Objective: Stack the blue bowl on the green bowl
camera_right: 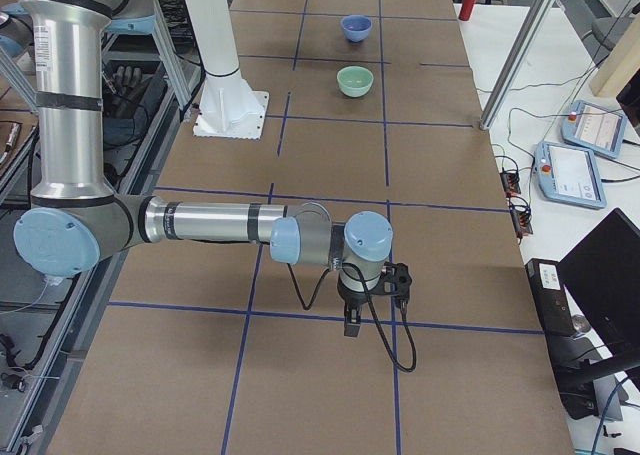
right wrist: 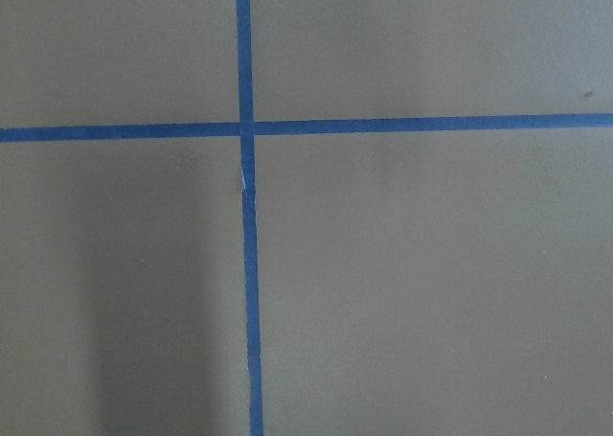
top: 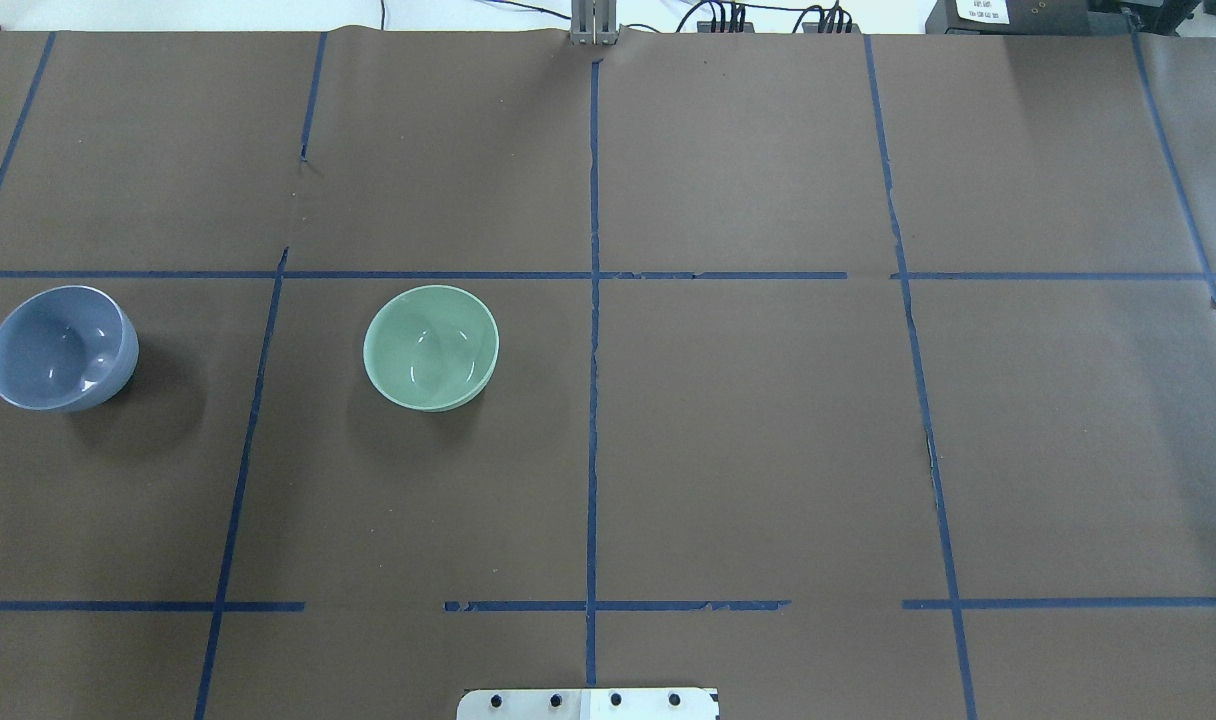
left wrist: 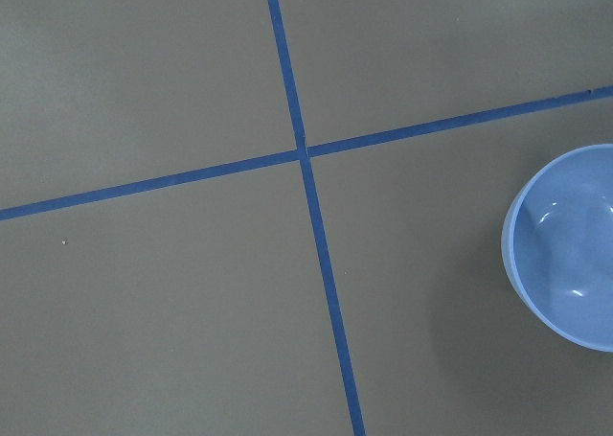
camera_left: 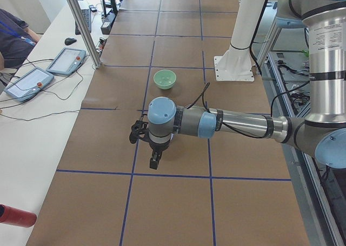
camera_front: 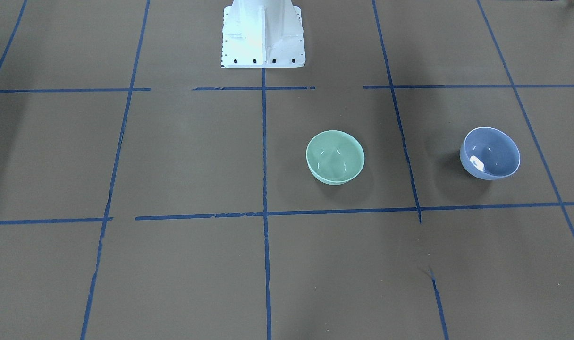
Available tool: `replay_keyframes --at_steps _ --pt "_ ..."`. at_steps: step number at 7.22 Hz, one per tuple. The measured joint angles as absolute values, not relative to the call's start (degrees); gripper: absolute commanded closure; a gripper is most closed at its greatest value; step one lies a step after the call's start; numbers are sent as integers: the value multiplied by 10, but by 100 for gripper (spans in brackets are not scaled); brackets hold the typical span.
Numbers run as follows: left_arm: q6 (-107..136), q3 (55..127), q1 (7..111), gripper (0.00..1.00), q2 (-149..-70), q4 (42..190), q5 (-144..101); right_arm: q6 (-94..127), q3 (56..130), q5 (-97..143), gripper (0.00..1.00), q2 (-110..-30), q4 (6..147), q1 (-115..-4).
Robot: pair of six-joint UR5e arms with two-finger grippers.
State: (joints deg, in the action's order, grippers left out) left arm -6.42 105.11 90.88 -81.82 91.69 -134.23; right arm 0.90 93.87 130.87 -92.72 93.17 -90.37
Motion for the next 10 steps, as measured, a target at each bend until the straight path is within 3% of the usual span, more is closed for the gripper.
replay_keyframes --at_steps 5,9,10 --pt "-22 995 895 0 -822 1021 -1344 9 939 1309 0 -927 932 -904" --pt "324 934 727 1 -823 1274 -1318 9 939 1309 0 -927 932 -904" --pt "391 926 690 11 -823 1319 -1293 9 939 1309 0 -927 932 -904"
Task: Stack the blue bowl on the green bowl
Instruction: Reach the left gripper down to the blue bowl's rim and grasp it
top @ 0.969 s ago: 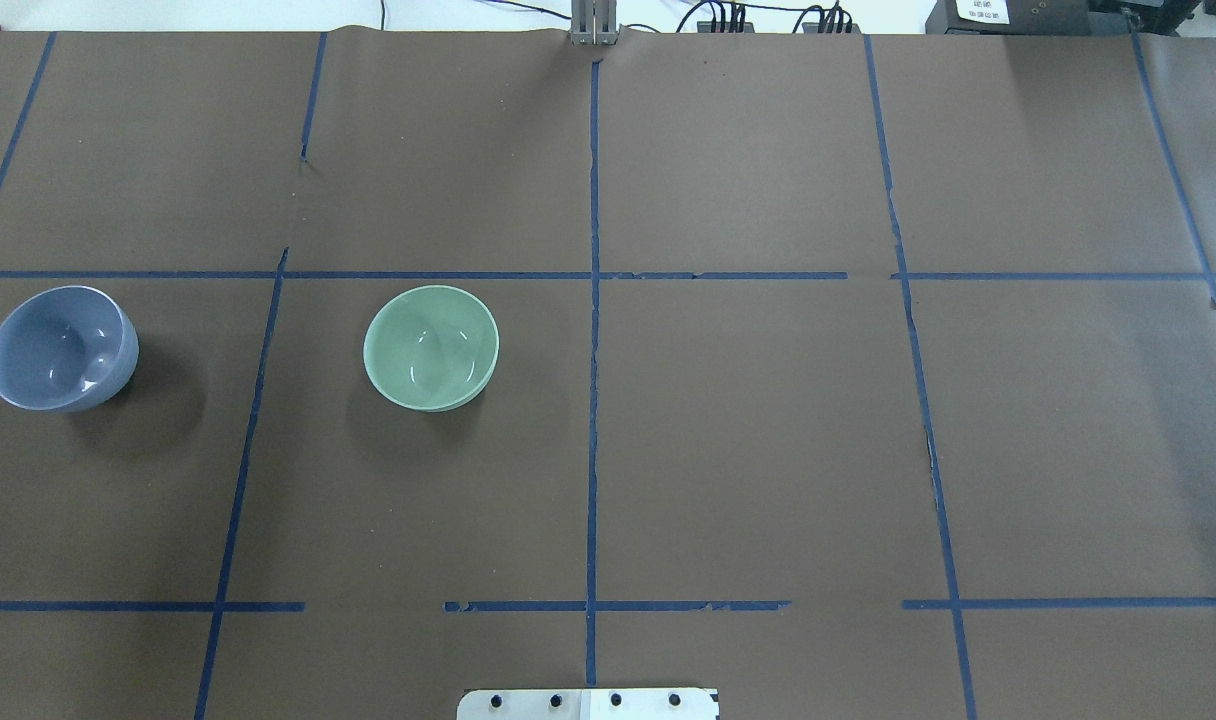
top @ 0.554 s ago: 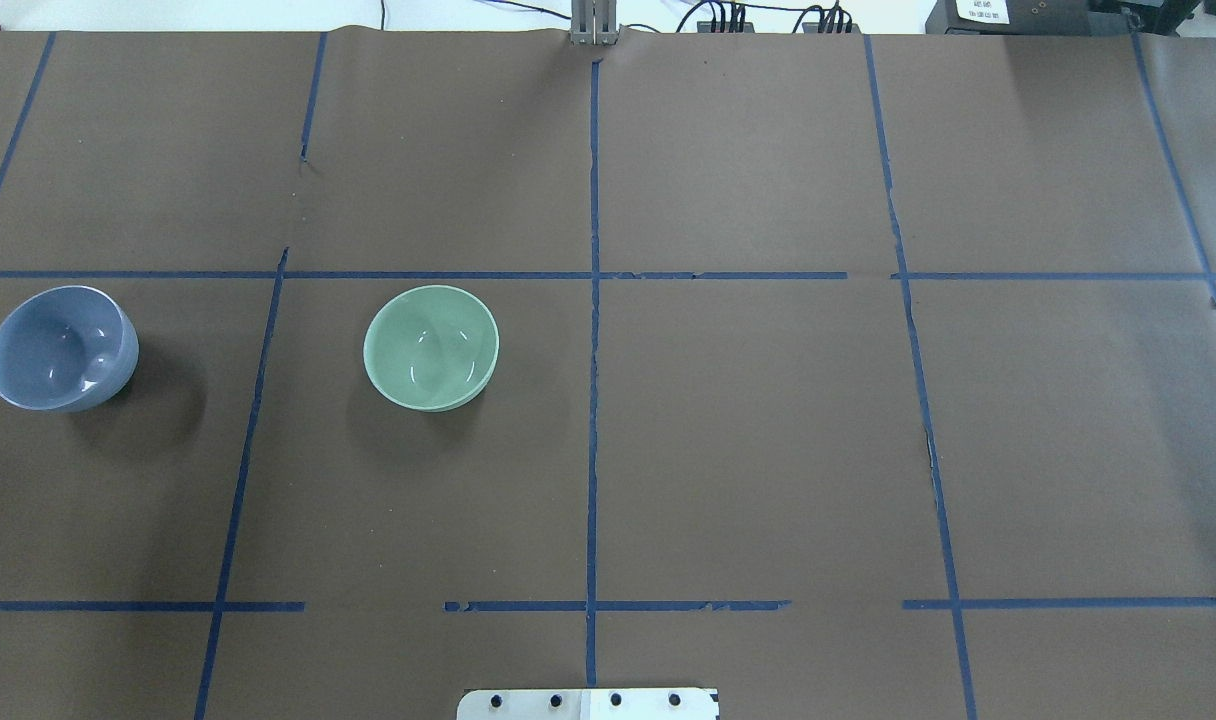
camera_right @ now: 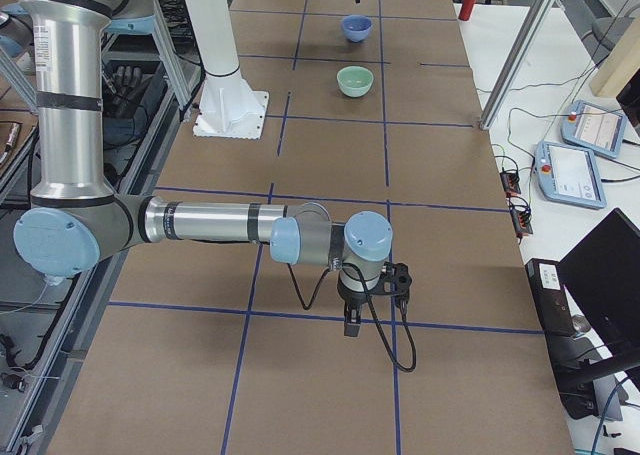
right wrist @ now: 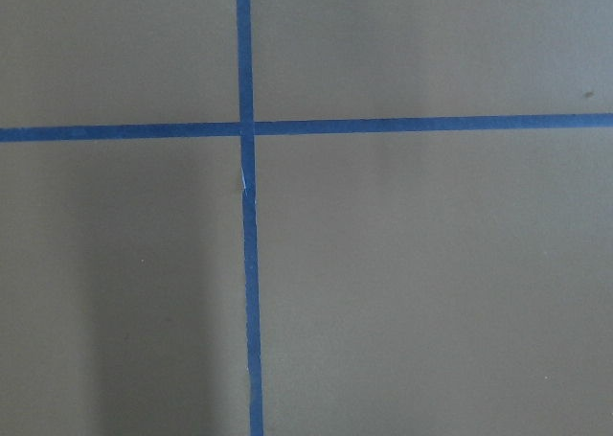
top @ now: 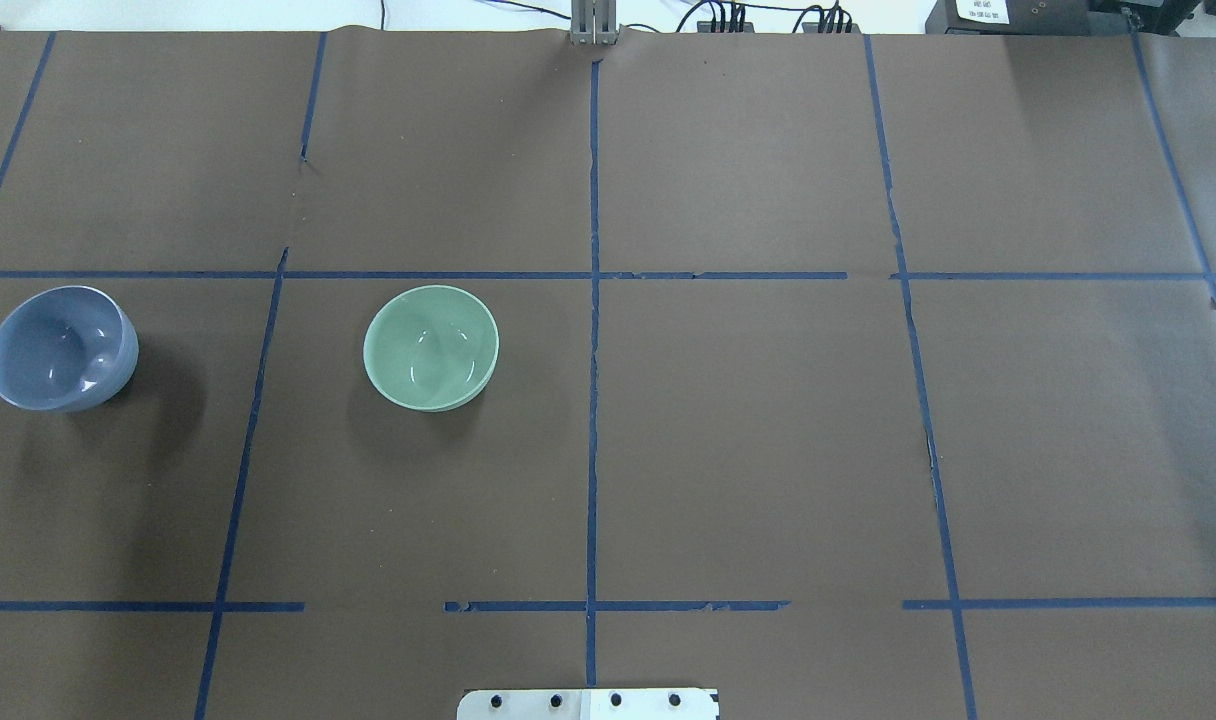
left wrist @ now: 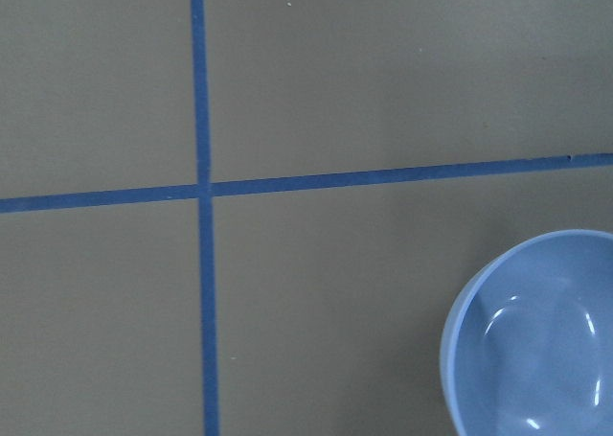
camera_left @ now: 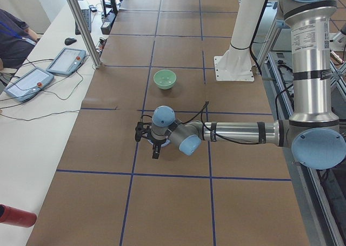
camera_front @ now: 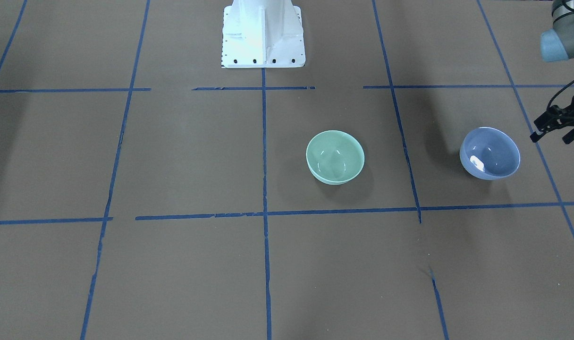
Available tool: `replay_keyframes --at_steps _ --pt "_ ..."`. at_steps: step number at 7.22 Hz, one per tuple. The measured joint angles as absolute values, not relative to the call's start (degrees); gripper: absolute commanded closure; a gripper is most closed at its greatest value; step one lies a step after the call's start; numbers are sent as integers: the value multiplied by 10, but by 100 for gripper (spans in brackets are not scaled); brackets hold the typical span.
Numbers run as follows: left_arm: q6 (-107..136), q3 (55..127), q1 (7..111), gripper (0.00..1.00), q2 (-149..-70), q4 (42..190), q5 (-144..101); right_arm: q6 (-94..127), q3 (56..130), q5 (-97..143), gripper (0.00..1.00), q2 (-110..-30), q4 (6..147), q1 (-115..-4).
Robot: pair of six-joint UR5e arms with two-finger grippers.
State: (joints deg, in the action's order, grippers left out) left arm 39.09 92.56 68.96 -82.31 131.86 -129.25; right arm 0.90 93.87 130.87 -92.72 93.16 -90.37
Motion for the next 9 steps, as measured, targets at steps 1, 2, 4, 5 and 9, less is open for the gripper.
replay_keyframes --at_steps 1,2,4,5,9 --pt "437 922 658 25 -825 1337 -1270 9 939 1309 0 -927 932 -904" --pt "469 920 636 48 -828 1343 -1256 9 939 1309 0 -927 932 -904" --pt "498 917 616 100 -831 1342 -1248 9 939 1309 0 -927 932 -904" --pt "501 915 614 100 -831 1339 -1248 9 939 1309 0 -927 932 -904" --pt "501 923 615 100 -825 1327 -1246 9 939 1309 0 -927 932 -904"
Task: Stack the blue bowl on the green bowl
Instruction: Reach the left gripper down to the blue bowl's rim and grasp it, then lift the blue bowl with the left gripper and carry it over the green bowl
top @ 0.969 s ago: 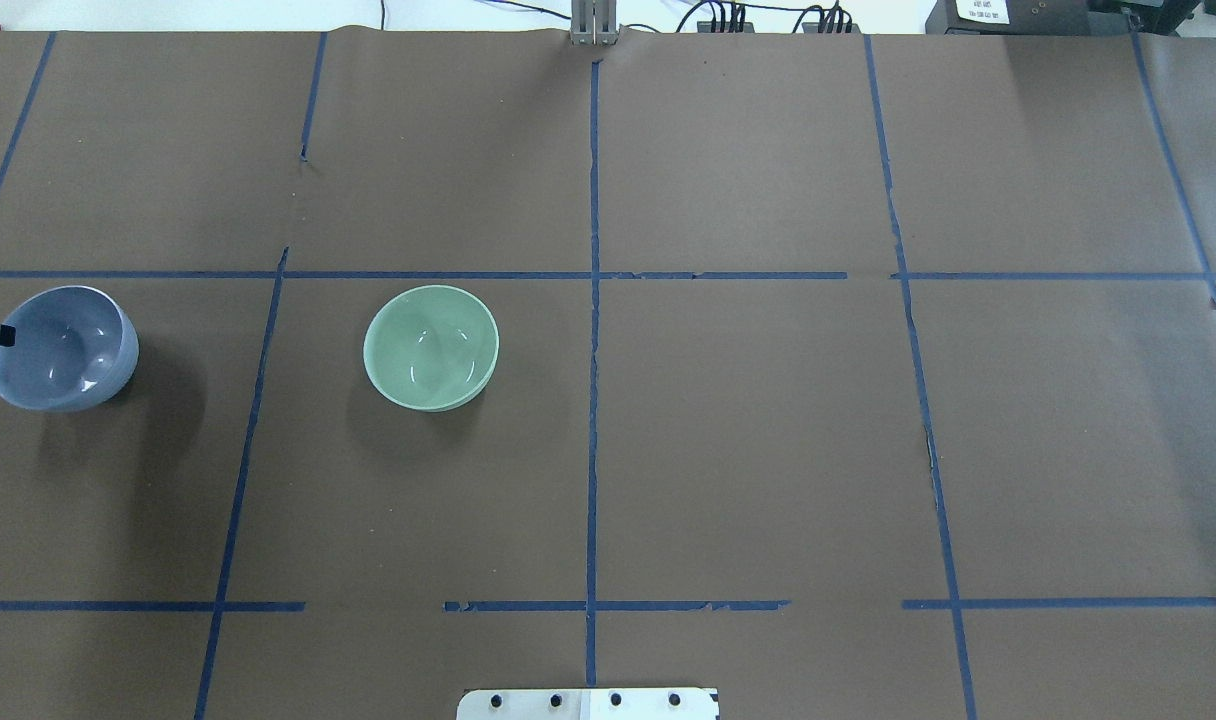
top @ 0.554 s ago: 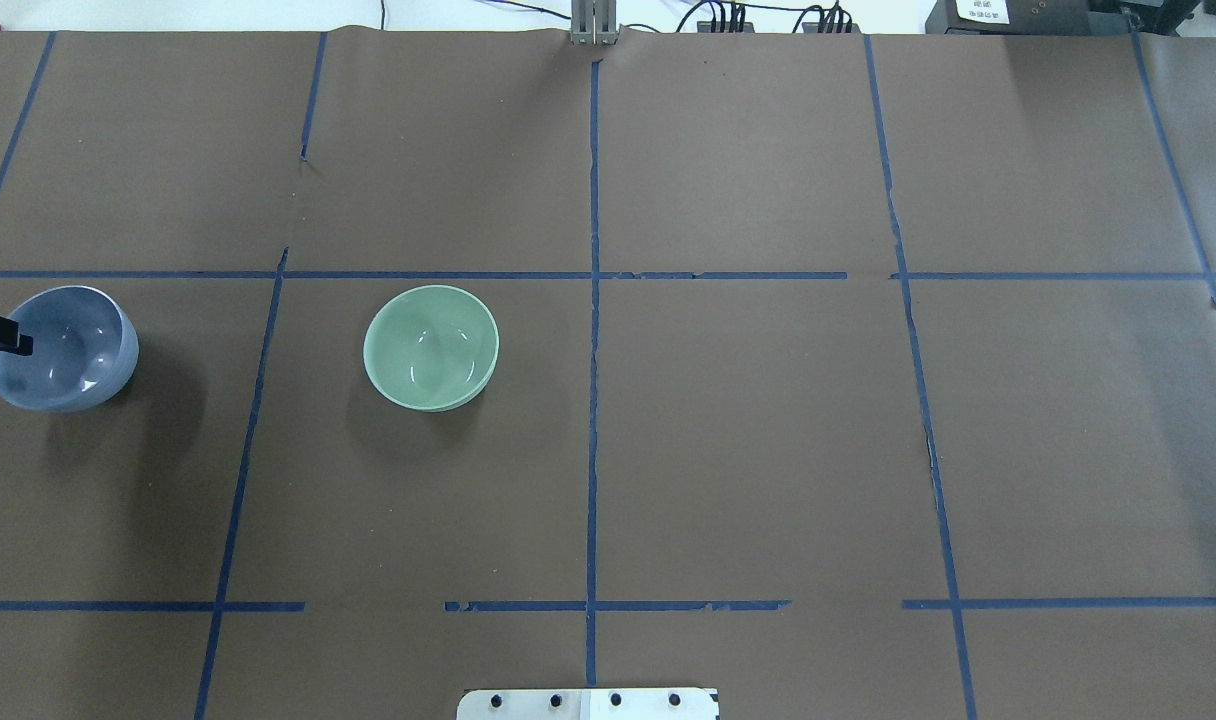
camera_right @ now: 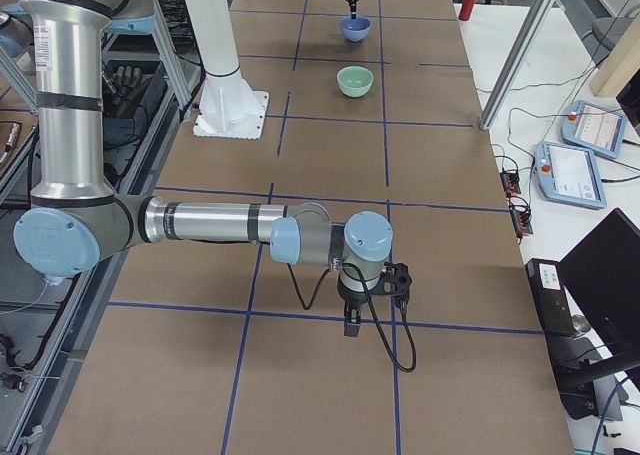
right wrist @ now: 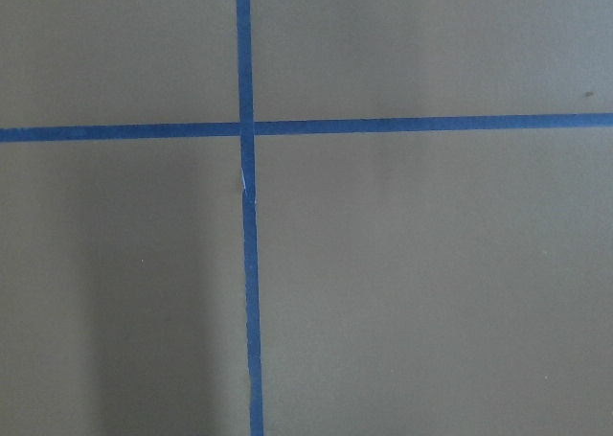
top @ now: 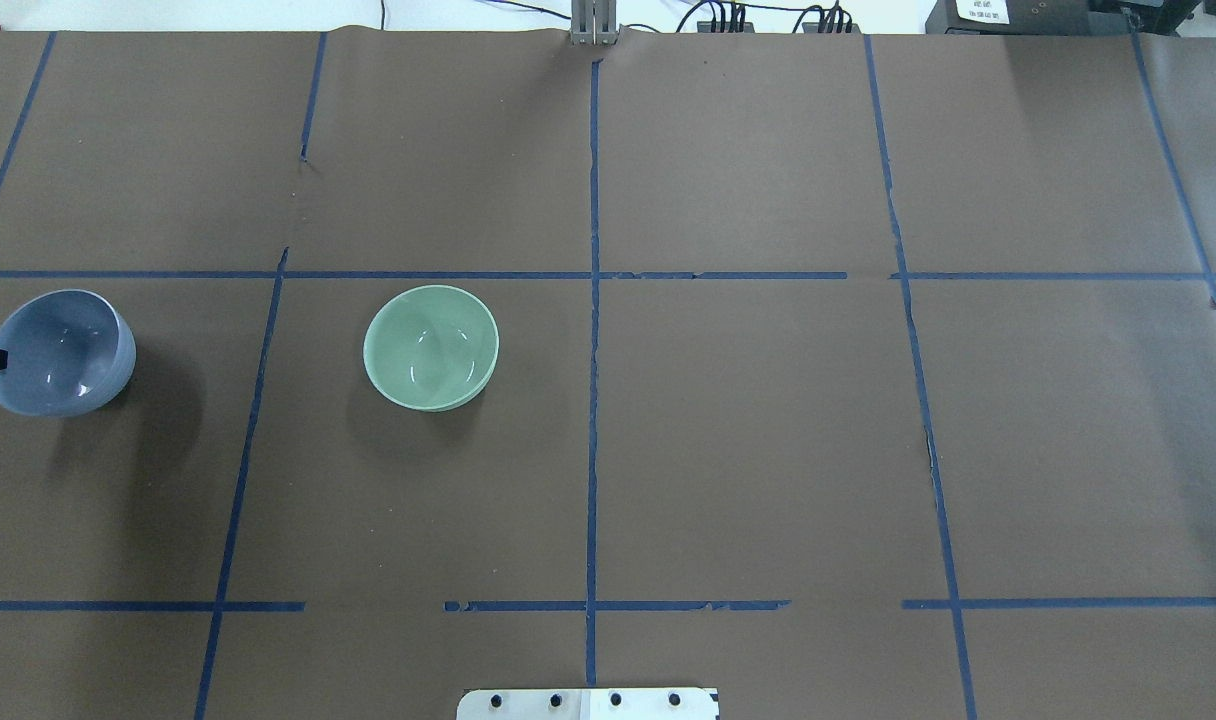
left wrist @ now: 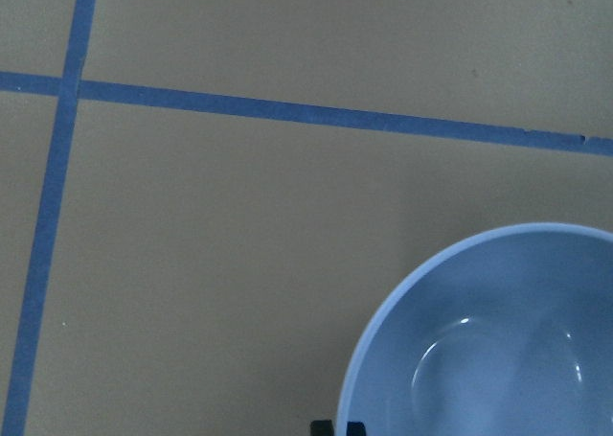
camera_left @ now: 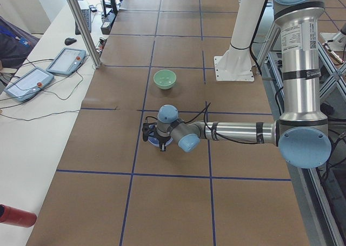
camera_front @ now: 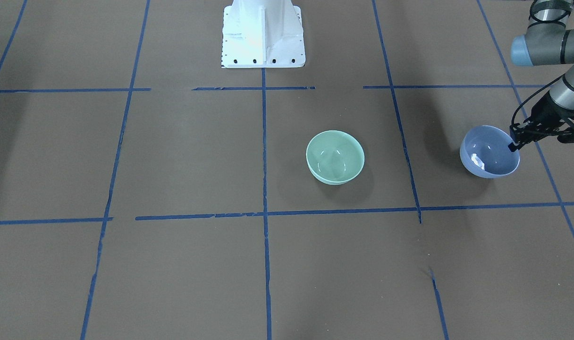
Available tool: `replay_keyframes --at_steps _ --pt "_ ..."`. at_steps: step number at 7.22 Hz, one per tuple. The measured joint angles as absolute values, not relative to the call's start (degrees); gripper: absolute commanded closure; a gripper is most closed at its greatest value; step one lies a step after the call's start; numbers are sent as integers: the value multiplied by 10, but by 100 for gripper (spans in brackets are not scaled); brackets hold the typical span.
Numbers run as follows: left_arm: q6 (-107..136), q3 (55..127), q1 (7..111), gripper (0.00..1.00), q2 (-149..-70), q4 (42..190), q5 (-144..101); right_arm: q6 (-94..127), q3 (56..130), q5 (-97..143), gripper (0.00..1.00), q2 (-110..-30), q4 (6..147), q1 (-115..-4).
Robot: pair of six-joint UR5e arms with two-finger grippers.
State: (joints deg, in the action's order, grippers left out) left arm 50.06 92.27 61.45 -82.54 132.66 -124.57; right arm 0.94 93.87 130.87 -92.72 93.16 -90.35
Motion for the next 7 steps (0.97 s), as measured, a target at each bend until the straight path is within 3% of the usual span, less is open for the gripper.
replay_keyframes --at_steps 2,4,7 --pt "496 1000 619 100 -848 1192 -1248 9 939 1309 0 -927 932 -904" --pt "530 1082 619 100 -944 1002 -1249 9 939 1309 0 -927 932 -904" --pt "708 1104 545 100 -1066 938 -1248 9 939 1309 0 -927 932 -904"
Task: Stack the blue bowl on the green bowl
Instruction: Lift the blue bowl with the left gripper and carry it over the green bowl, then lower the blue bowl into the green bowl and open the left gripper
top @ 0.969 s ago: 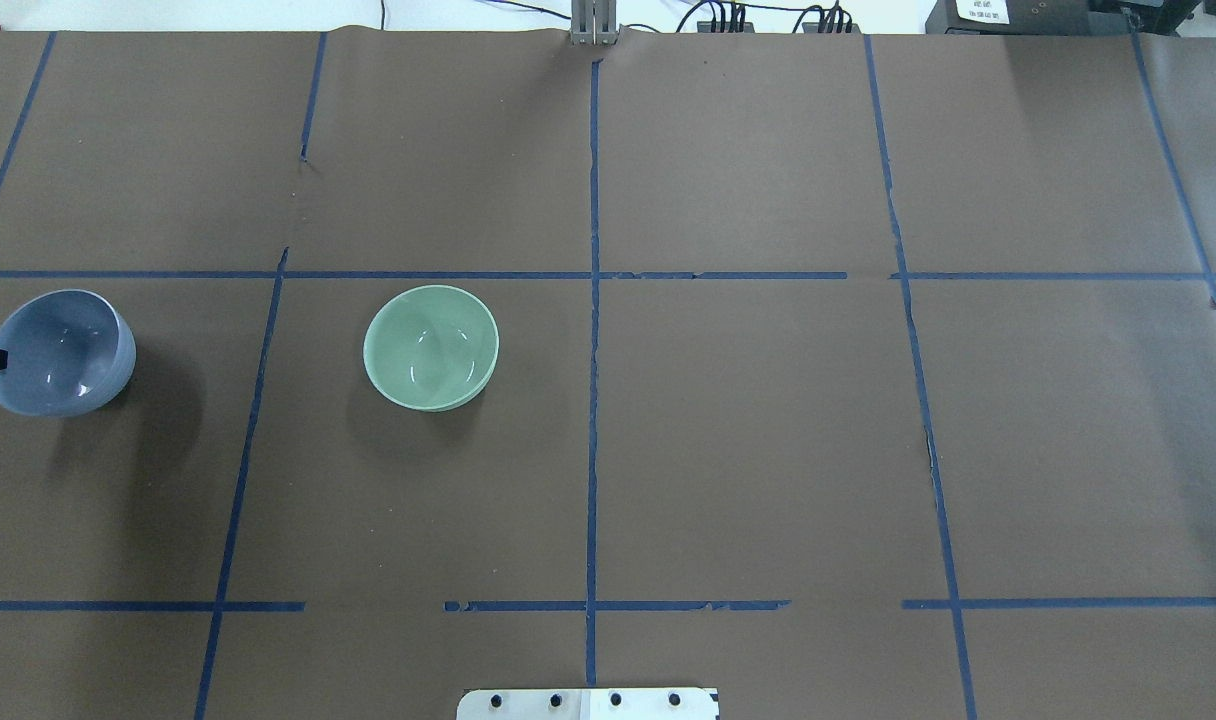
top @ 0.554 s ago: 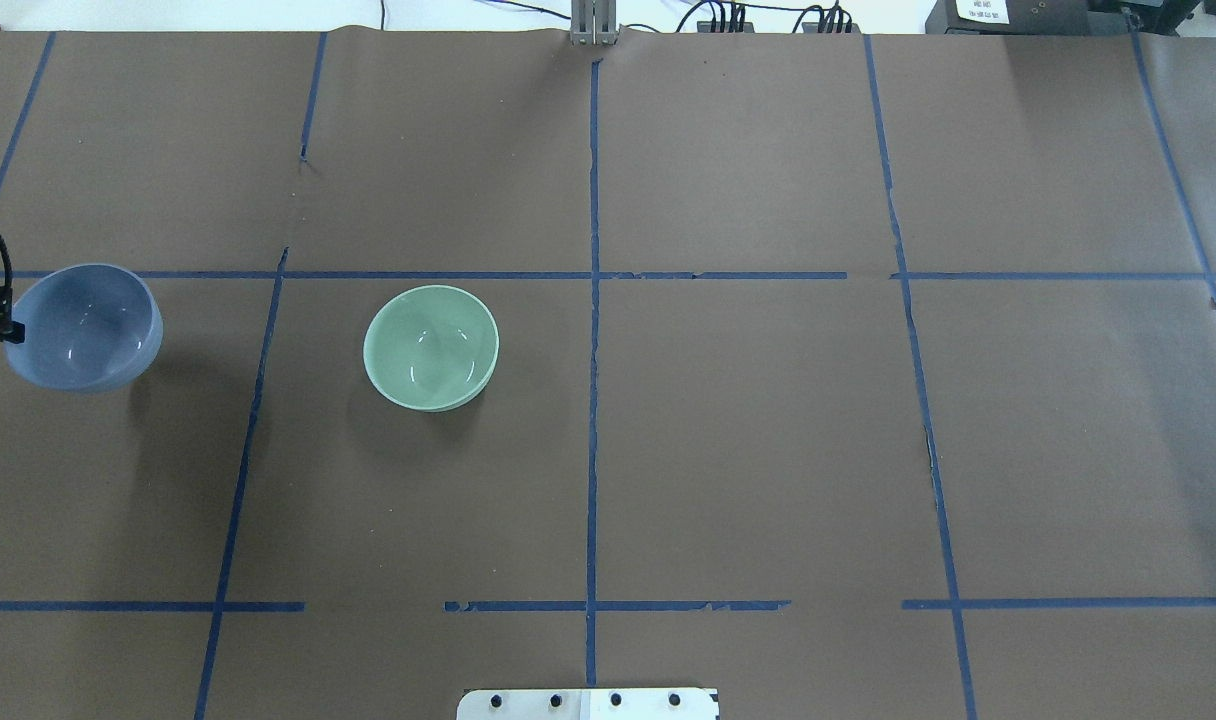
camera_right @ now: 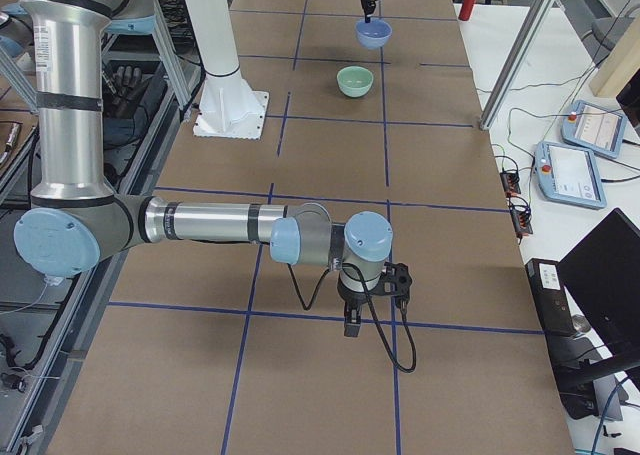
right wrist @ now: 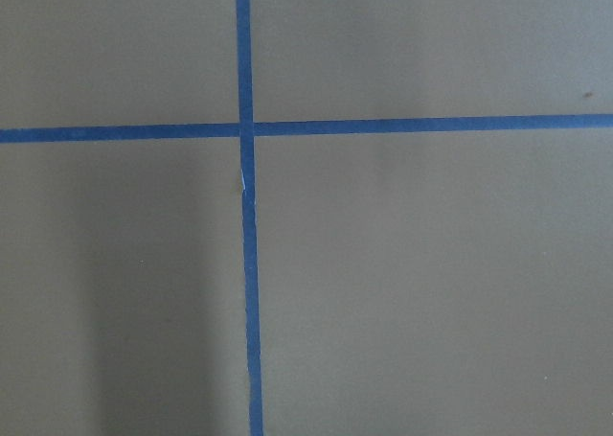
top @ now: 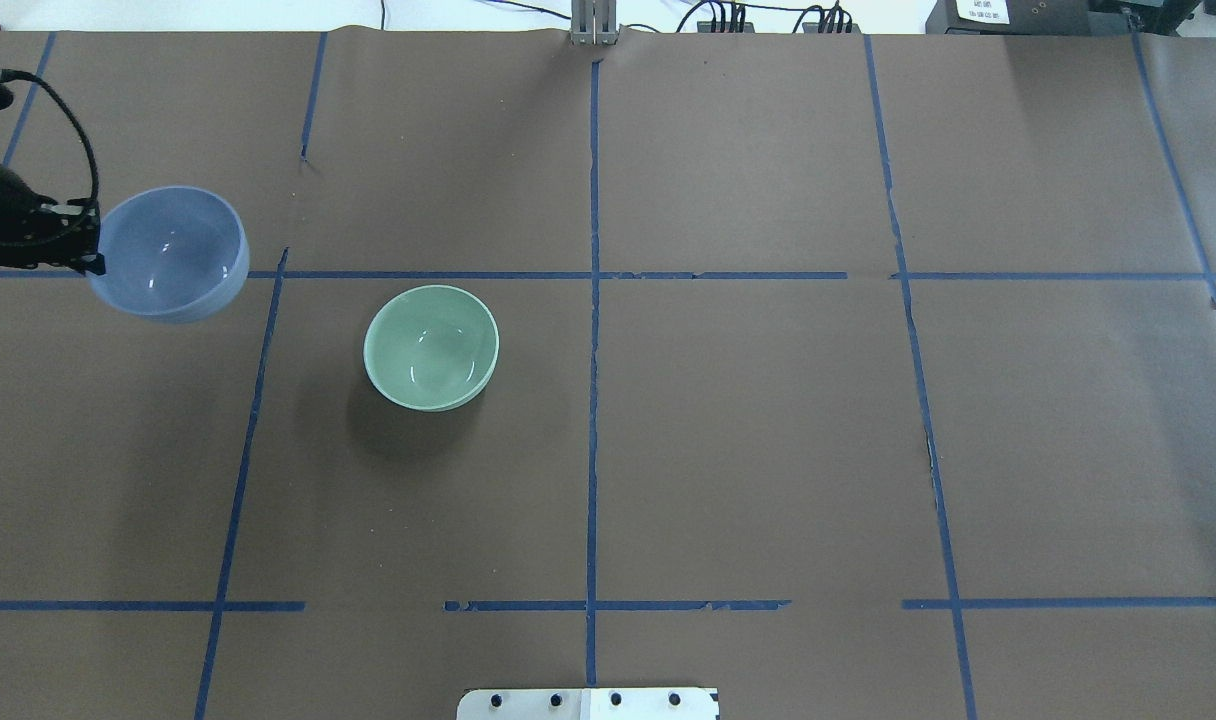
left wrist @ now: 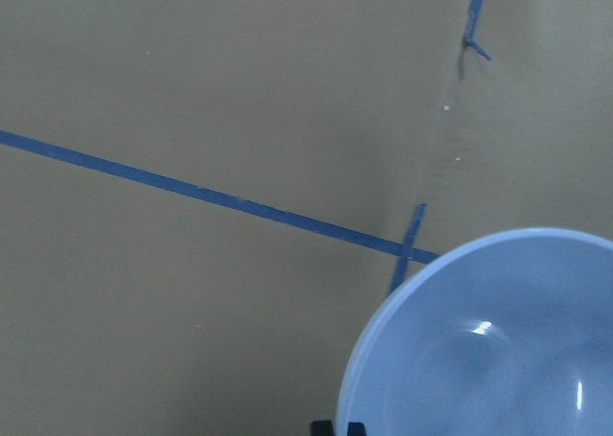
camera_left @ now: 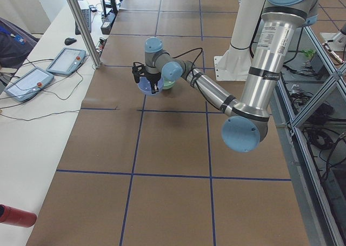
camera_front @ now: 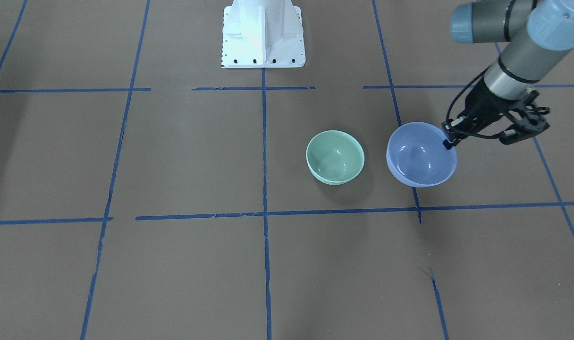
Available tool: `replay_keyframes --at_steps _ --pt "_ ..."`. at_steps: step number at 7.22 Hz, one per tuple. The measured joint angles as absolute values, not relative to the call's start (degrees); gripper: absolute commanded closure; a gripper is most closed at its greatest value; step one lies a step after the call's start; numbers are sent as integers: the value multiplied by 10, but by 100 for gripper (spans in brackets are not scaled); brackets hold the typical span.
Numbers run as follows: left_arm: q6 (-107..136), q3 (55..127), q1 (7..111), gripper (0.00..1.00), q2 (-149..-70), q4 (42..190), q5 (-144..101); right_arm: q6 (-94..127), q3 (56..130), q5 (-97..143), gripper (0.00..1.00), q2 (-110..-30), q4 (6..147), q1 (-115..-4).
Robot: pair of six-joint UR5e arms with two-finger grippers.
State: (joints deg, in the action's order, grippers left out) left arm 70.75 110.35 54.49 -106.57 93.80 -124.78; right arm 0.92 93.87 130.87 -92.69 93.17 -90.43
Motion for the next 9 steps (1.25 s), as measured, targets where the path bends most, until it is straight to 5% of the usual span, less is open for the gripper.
replay_keyframes --at_steps 9 --pt "894 1068 385 100 -1132 941 -1162 9 939 1309 0 -927 932 -904"
